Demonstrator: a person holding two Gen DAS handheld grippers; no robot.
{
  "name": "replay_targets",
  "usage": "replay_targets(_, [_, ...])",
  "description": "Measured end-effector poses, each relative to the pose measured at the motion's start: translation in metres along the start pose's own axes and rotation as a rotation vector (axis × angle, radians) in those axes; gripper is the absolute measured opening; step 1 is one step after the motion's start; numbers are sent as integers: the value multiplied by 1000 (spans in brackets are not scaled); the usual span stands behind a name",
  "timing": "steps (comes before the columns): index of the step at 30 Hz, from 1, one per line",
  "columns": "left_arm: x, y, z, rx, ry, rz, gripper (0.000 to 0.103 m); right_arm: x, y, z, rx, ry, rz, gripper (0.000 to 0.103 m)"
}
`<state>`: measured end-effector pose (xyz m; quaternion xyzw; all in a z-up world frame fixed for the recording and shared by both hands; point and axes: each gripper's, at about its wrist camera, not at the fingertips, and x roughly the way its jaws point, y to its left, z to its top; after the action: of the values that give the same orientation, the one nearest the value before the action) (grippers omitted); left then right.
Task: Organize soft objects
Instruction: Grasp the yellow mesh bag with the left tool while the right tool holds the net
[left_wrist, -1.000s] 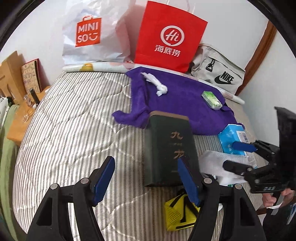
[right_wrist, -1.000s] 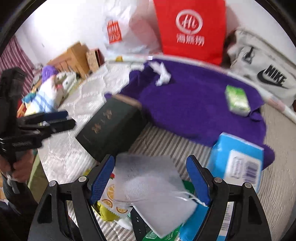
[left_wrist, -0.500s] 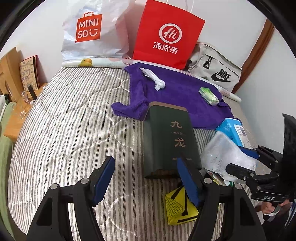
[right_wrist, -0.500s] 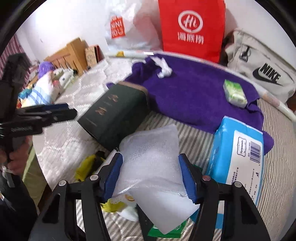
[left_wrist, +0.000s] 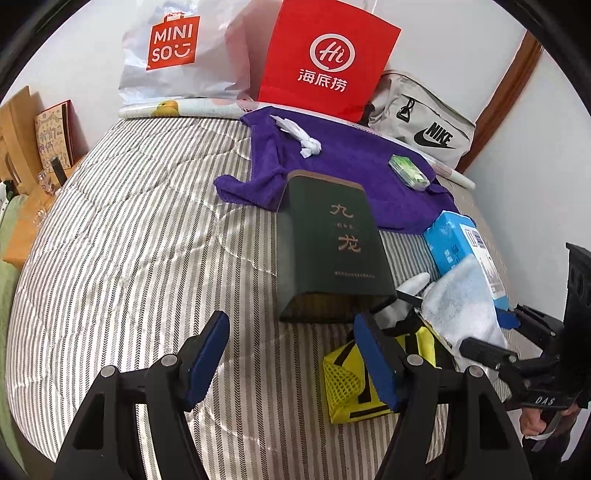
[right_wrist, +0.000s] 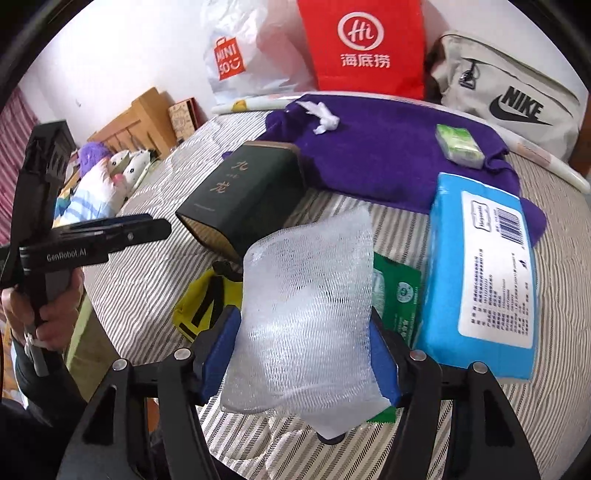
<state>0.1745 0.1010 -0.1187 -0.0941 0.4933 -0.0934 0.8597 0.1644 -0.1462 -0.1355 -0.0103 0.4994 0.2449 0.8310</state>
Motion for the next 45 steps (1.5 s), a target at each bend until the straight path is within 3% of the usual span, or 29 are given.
replay_targets(3, [0, -2, -2, 6, 2, 1, 68, -1, -1, 3, -2, -23, -11, 75])
replay_targets(10, [-5, -5, -2, 20, -5, 5, 68, -3, 1, 13, -45, -76, -64, 74])
replay_targets(11, [-5, -5, -2, 19, -6, 6, 68, -3, 1, 13, -54, -82, -66, 72])
replay_targets(13, [-5, -5, -1, 17, -5, 6, 68, -3, 2, 14, -68, -80, -73, 57])
replay_targets(15, [-4, -5, -1, 16, -4, 9, 68, -3, 1, 13, -66, -72, -62, 34])
replay_targets(20, [-2, -8, -5, 18, 4, 7, 68, -5, -3, 10, -43, -95, -14, 13])
replay_targets(23, [0, -9, -8, 20, 8, 6, 68, -6, -7, 7, -11, -113, 39, 5])
replay_targets(32, [7, -21, -24, 44, 22, -51, 68, -55, -15, -5, 19, -240, 97, 3])
replay_targets(40, [36, -43, -46, 121, 38, 10, 68, -89, -32, -33, 54, -284, 63, 3])
replay_targets(42, [41, -47, -50, 142, 24, 35, 60, -96, -39, -43, 73, -294, 67, 3])
replay_targets(45, [40, -48, -51, 135, -3, 9, 41, -111, -50, -58, 100, -317, 32, 3])
